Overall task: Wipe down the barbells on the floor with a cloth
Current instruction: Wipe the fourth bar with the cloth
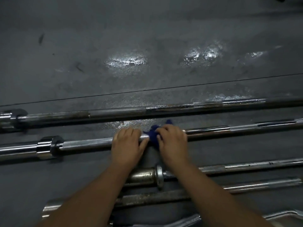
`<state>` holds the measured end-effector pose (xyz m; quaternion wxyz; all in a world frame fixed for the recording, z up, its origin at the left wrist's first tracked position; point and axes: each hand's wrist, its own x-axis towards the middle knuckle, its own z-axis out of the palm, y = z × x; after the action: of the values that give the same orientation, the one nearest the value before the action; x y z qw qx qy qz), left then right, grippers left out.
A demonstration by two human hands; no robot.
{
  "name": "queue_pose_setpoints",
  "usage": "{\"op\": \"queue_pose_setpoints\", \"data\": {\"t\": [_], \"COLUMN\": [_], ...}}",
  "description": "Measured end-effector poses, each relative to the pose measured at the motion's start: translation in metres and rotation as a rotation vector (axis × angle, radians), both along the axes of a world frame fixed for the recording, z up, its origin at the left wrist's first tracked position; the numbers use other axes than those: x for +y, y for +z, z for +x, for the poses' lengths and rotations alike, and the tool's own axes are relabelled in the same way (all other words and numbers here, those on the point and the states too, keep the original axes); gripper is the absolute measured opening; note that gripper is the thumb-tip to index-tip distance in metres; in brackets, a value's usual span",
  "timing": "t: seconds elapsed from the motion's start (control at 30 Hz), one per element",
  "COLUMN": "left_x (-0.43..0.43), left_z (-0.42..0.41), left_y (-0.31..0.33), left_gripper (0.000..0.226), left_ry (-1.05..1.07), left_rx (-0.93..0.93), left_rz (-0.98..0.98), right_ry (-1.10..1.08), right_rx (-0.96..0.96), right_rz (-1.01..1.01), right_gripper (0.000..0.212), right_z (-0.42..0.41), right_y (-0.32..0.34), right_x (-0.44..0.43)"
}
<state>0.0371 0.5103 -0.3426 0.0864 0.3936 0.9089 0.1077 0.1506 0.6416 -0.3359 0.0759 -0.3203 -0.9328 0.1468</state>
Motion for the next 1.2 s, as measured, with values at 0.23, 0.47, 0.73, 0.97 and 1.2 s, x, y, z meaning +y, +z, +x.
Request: {"op": "queue_pose_setpoints", "data": {"t": [0.23, 0.47, 0.73, 0.97, 1.2], "left_x": [-0.025, -0.036, -0.065, -0.093, -0.117], "left_z": [0.001, 0.01, 0.043, 0.069, 0.082], "left_y": [-0.002, 0.029, 0.107, 0.219, 0.333], "left_gripper": [0.027, 0.031, 0.04, 0.046, 0.055], "left_ry": [-0.033, 0.064, 0.048, -0.024, -0.027], "left_rx": [-0.181, -0.336, -0.143, 0.044, 0.195], "left_rz": [0.086, 0.099, 0.075, 0.143, 0.188], "right_ry": [-0.464, -0.202, -0.706, -0.744, -0.343], "right_rx": [-0.149, 0.052, 0.61, 0.681, 0.726], "right_rz": [0.005, -0.633, -1.28, -1.797, -1.239], "right_gripper": [0.019, 0.013, 0.019, 0.029, 0.034], "right_z": [0.06, 0.008, 0.041, 0.09, 0.098], "right_y": [0.011, 0.052, 0.133, 0.224, 0.326], "right_x": [0.055, 0.005, -0.033, -0.095, -0.117]}}
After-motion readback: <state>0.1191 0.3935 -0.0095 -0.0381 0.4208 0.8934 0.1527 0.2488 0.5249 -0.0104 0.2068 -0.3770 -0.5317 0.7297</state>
